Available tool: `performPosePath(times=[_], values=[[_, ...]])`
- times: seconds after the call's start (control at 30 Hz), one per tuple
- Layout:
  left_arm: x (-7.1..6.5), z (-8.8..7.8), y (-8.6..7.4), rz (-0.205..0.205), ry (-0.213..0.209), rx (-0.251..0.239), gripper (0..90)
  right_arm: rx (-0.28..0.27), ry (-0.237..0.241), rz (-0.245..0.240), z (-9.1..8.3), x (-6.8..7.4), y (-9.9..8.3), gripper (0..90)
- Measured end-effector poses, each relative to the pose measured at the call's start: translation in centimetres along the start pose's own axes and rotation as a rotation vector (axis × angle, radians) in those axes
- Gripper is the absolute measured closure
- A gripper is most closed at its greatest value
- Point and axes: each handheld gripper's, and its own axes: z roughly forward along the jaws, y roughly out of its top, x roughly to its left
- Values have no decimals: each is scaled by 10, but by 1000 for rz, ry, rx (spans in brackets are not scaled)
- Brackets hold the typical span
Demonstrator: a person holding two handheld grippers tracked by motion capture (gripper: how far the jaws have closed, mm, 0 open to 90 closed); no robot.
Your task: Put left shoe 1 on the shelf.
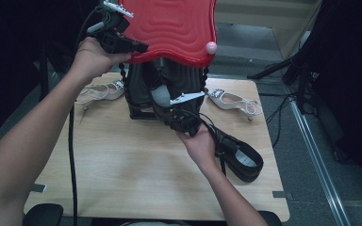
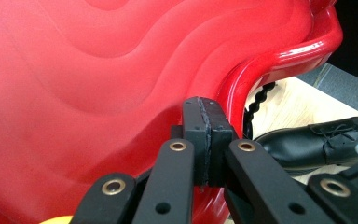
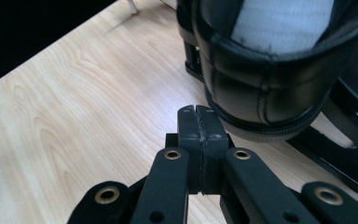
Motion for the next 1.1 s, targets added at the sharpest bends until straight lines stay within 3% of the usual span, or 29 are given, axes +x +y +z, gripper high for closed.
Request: performPosePath(times=[0.1, 0.2, 0.47, 0.73, 1.1], values=[[0, 0, 0, -3, 0, 1, 900, -3, -8, 14, 6, -4, 0, 900], [0, 0, 0, -9, 0, 1, 900, 2, 17, 29, 10, -6, 2, 900], [-1, 0, 0, -8, 4, 0, 900, 12, 8, 16, 12, 0, 11, 900], [-1, 0, -1, -7, 11, -7, 900, 7, 4, 12, 24, 0, 30, 900], [-1, 0, -1, -4, 12, -6, 900, -17, 8, 51, 44, -4, 56, 900]])
